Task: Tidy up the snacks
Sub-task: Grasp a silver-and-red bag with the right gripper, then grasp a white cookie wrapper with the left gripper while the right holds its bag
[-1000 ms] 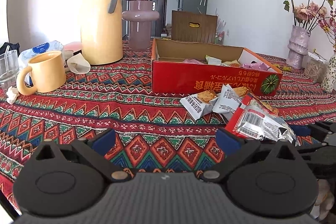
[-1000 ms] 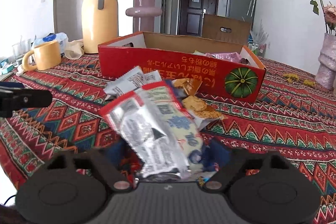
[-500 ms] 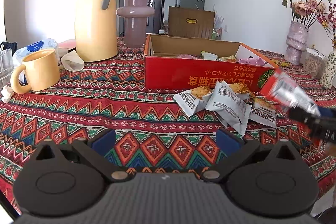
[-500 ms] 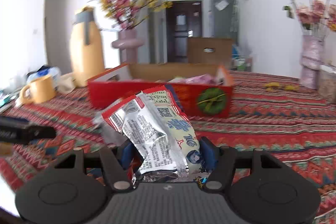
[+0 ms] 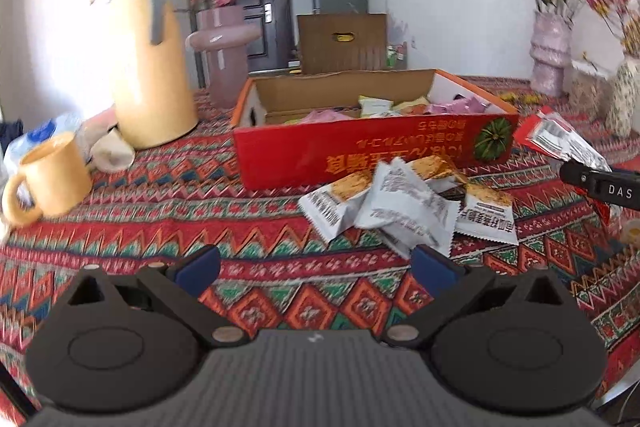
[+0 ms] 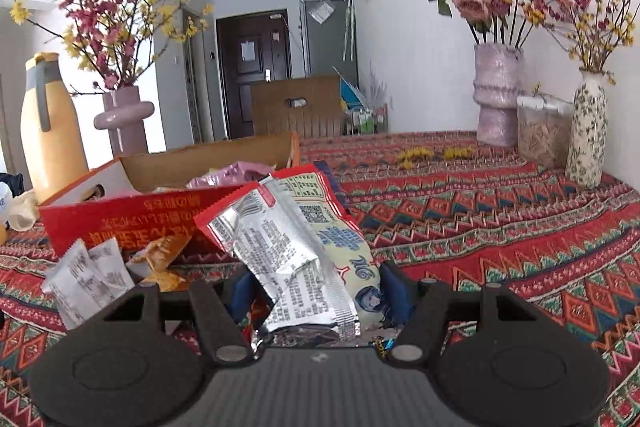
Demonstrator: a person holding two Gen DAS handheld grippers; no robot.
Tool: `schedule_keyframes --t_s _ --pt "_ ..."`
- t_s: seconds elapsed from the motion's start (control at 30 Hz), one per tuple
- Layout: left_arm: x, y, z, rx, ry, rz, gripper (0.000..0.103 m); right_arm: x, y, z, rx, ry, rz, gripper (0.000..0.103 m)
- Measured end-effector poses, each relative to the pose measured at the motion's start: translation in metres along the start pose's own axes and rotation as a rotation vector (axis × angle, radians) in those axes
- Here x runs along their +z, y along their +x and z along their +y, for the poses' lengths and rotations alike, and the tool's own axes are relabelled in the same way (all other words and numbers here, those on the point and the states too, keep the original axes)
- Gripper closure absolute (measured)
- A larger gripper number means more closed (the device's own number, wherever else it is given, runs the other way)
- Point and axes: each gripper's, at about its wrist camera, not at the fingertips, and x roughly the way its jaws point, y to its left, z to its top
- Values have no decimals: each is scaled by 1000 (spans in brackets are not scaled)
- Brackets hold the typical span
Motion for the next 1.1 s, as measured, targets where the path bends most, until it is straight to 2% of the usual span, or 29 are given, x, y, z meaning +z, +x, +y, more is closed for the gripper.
schedule_keyframes --t_s 0.17,0.4,0.63,0.7,0.87,1.1 --pt "11 14 -27 -41 106 17 0 -3 0 1 11 -1 -6 39" --pt "19 43 -61 -44 242 43 0 -4 -2 -1 21 -1 -10 38" --pt "20 72 -70 -9 279 97 1 -5 -4 -2 33 3 -14 38" --pt "20 75 -70 -16 279 106 6 -5 -4 -2 38 4 -15 38" --pt "21 74 -71 -33 277 90 33 -5 -5 -2 48 5 -18 38" --pt "18 65 -64 -44 248 75 44 -5 -5 -3 58 6 -21 38"
